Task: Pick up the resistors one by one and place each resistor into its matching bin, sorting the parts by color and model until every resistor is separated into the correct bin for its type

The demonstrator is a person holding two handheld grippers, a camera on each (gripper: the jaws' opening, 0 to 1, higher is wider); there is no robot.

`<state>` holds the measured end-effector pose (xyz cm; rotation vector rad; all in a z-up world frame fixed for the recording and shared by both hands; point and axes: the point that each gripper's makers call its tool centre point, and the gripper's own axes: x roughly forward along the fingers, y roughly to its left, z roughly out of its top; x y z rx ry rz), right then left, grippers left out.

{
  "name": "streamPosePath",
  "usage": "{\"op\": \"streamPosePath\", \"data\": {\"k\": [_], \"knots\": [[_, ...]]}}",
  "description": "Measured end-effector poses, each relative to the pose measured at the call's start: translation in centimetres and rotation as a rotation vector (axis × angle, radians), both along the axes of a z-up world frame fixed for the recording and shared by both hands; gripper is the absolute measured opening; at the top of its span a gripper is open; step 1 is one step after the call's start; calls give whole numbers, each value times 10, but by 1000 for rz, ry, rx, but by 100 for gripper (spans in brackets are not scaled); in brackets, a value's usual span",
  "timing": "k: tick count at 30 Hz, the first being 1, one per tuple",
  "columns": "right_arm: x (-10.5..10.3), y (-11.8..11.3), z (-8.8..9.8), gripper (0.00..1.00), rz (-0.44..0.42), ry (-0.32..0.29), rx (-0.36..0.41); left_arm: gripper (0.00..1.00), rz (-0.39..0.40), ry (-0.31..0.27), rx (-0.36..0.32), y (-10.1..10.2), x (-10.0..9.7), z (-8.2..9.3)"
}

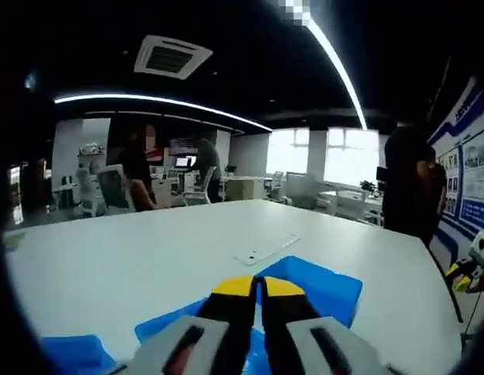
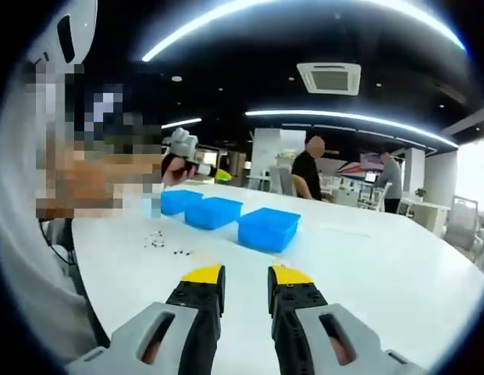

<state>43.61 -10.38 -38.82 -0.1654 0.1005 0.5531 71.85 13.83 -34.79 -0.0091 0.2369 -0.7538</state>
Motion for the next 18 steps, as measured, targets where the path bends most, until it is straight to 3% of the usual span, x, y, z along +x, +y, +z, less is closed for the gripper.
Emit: {"op": "streamPosePath", "data": {"k": [7, 18], "knots": [[3, 6, -1, 24, 19, 1, 4, 14, 37, 61, 19, 9, -6, -10], [6, 2, -7, 24, 16, 13, 9, 14, 34, 31, 65, 28, -25, -11]]}}
